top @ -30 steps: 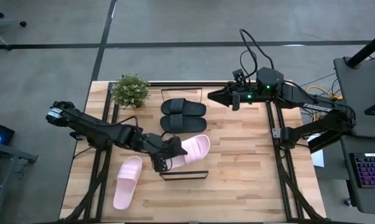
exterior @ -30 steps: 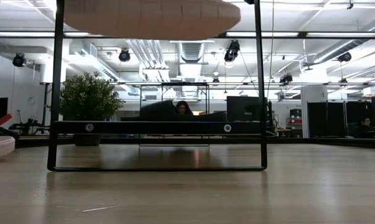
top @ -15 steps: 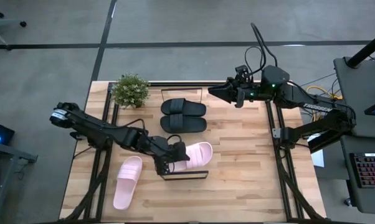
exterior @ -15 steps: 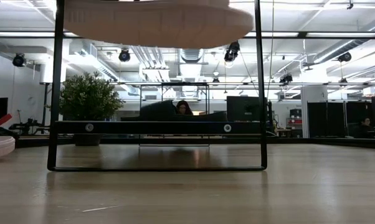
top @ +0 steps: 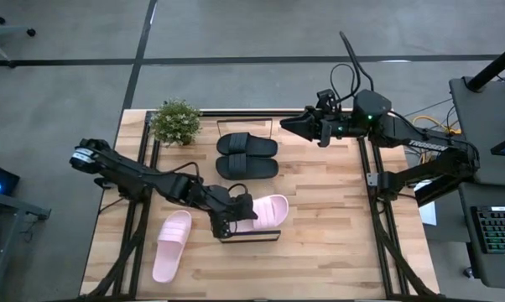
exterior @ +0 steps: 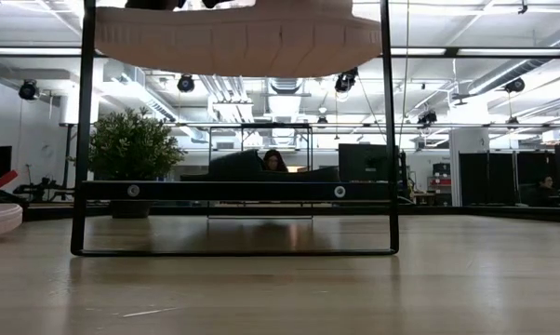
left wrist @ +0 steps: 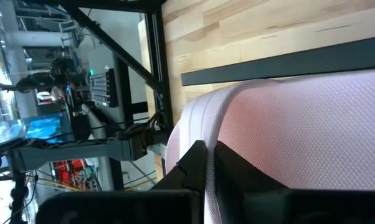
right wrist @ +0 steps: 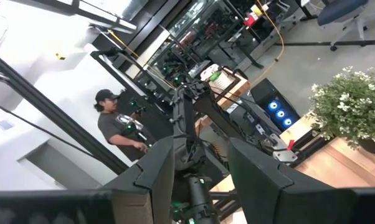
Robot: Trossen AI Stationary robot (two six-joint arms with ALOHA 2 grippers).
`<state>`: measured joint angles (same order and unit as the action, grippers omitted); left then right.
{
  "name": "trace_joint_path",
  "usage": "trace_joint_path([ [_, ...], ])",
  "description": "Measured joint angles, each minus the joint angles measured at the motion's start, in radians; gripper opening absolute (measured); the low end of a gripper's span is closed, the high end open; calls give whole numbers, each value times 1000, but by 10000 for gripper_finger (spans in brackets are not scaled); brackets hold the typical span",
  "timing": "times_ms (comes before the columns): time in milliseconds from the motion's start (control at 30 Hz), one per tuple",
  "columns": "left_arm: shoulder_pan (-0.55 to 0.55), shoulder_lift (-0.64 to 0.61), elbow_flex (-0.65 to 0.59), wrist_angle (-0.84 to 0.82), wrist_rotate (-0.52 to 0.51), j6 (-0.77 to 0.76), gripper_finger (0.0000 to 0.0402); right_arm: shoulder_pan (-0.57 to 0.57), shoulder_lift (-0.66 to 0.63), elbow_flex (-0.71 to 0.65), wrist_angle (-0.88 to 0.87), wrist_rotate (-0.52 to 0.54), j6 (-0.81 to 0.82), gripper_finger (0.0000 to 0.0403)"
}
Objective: Pick and place slides into the shelf
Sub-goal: Put the right pink slide on the shelf
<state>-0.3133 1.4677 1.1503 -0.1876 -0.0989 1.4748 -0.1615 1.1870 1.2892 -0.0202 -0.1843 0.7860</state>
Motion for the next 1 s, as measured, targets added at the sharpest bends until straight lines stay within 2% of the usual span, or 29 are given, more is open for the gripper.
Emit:
trace_joint_path([
  [433,0,2,-134,146,20,27,0,1,0,0,2,1,0,141],
  [1000,16,2,-144,199,40,25,0,2,1,0,2,1,0,141],
])
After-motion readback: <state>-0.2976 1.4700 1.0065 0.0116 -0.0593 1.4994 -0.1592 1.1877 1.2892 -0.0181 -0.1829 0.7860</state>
